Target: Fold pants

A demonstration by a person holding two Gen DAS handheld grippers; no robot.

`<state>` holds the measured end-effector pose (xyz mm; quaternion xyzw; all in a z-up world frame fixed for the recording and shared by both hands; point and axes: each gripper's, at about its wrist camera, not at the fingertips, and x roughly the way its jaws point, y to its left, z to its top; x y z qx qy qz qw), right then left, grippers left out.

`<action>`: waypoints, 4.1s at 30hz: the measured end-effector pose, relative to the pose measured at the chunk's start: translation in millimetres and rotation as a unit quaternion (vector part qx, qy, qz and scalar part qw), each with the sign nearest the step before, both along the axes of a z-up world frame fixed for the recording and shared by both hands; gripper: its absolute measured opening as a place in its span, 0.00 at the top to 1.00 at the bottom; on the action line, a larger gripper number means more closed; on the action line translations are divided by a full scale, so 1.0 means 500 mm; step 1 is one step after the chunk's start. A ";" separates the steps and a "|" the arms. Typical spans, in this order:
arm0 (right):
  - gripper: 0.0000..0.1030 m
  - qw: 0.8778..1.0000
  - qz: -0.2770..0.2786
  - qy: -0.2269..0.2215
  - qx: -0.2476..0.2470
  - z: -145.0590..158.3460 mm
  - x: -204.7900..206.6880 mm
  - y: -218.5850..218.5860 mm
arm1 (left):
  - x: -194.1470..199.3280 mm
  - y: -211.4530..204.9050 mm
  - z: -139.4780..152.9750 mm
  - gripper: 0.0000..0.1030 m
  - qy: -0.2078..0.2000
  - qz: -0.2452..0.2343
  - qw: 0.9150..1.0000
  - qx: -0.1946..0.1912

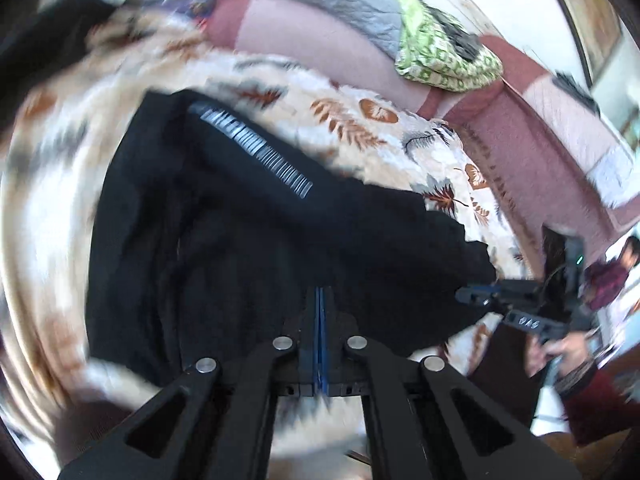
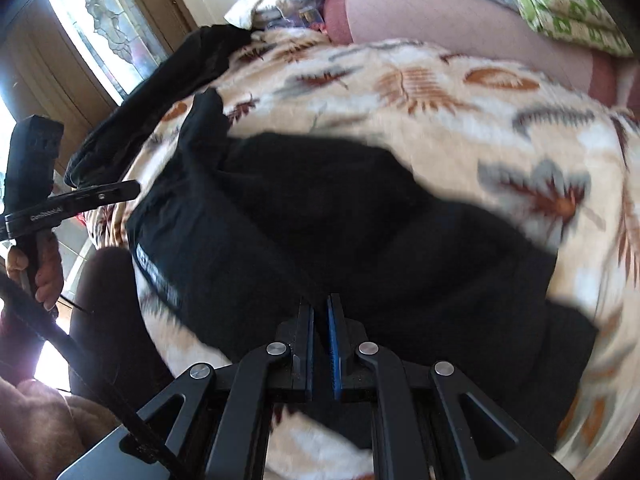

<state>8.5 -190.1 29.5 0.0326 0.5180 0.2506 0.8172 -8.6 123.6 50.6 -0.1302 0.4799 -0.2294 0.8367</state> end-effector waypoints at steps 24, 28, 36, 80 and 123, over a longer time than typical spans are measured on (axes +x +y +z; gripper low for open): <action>0.88 0.989 -0.092 0.022 0.114 -0.078 -0.093 -0.089 | 0.479 -0.008 -0.103 0.20 0.221 0.248 0.933 0.134; 0.88 0.987 -0.094 0.018 0.131 -0.083 -0.095 -0.102 | 0.460 -0.011 -0.077 0.75 0.189 0.247 0.940 0.137; 0.87 0.984 -0.101 0.010 0.144 -0.086 -0.088 -0.101 | 0.302 0.084 0.024 0.94 0.108 0.256 0.960 0.027; 0.90 0.984 -0.168 -0.039 -0.037 0.021 0.014 -0.147 | -0.042 0.191 0.123 0.38 -0.039 0.277 0.958 -0.069; 0.89 0.974 -0.221 0.004 -0.045 -0.032 0.037 -0.259 | -0.034 0.070 0.078 0.37 -0.007 0.196 0.979 -0.046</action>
